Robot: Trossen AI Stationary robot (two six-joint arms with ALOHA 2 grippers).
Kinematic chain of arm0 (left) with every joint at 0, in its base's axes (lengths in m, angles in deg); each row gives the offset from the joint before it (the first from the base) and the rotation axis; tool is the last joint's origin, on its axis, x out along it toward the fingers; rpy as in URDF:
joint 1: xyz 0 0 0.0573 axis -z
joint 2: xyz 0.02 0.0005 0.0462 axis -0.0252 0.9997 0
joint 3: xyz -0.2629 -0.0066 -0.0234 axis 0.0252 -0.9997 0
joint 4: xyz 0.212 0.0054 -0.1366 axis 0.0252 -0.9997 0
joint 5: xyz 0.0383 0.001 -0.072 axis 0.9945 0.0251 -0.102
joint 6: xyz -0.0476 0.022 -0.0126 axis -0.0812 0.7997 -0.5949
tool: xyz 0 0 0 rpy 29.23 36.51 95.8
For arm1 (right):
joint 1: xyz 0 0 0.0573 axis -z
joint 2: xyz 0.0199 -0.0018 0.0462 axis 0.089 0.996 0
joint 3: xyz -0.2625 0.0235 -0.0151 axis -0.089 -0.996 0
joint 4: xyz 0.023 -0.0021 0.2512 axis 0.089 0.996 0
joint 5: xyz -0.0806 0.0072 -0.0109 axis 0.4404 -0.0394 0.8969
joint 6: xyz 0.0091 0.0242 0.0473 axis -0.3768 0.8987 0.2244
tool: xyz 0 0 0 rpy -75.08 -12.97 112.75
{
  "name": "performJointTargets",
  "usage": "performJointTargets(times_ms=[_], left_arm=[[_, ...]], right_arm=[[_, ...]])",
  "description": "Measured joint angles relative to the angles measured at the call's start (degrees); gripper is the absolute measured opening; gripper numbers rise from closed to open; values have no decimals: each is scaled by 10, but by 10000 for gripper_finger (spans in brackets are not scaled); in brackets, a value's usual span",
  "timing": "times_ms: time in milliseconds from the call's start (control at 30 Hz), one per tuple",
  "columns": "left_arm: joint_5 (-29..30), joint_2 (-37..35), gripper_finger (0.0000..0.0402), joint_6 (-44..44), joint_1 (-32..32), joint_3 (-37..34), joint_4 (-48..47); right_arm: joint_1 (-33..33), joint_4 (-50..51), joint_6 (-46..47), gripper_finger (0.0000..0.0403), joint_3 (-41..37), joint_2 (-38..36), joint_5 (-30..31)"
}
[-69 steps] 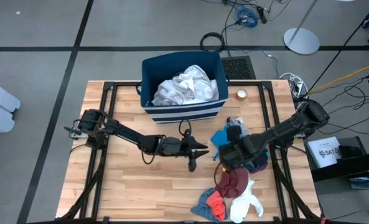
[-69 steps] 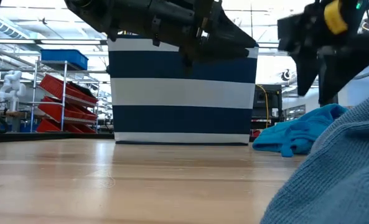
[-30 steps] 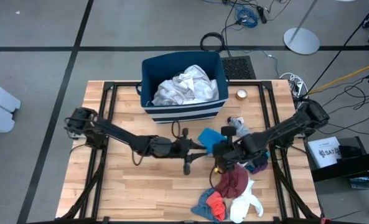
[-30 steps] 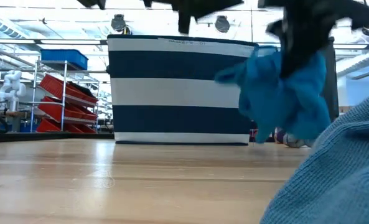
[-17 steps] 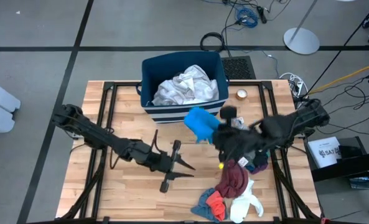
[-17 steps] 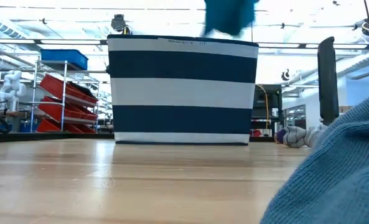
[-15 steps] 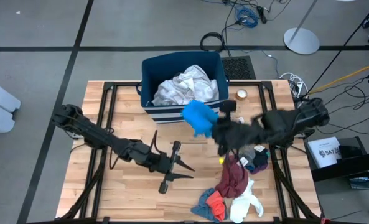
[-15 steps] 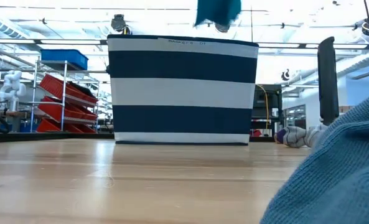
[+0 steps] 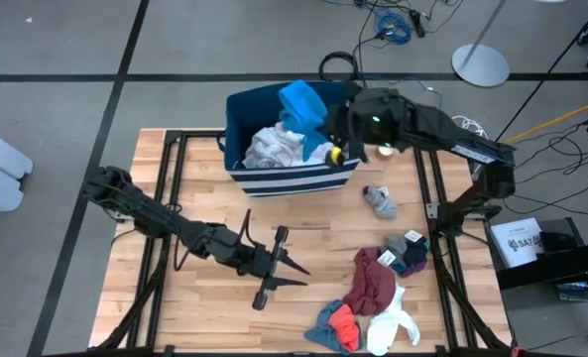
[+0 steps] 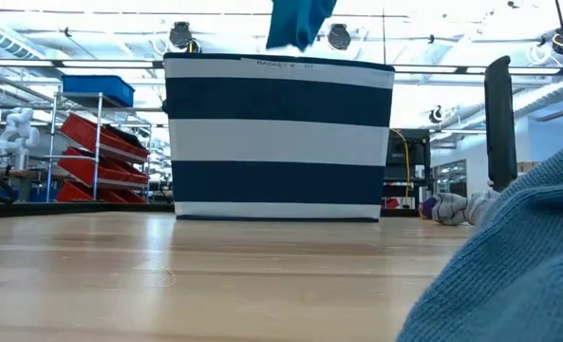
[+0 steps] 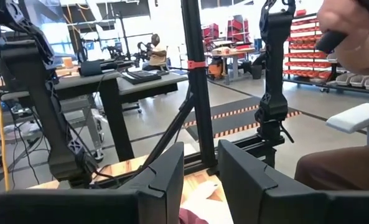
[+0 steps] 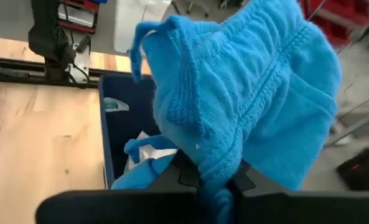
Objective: Sort clothes
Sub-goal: Put the blue shorts into the blue laundry organizer
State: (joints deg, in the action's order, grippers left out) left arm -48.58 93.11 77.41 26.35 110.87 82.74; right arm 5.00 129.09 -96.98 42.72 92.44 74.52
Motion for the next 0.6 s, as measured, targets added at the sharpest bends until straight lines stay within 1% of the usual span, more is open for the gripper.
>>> performJointTargets(times_ms=[233,333,467,600], left_arm=[[0,0,107,0,10,0,-10],[0,0,107,0,14,0,-15],[0,0,107,0,17,0,-20],[0,0,107,0,17,0,-27]], right_arm=[[56,-3,24,8,-3,55,-61],[69,1,24,7,-3,76,-67],[91,5,30,10,-3,94,-100],[113,6,40,11,-3,110,-109]])
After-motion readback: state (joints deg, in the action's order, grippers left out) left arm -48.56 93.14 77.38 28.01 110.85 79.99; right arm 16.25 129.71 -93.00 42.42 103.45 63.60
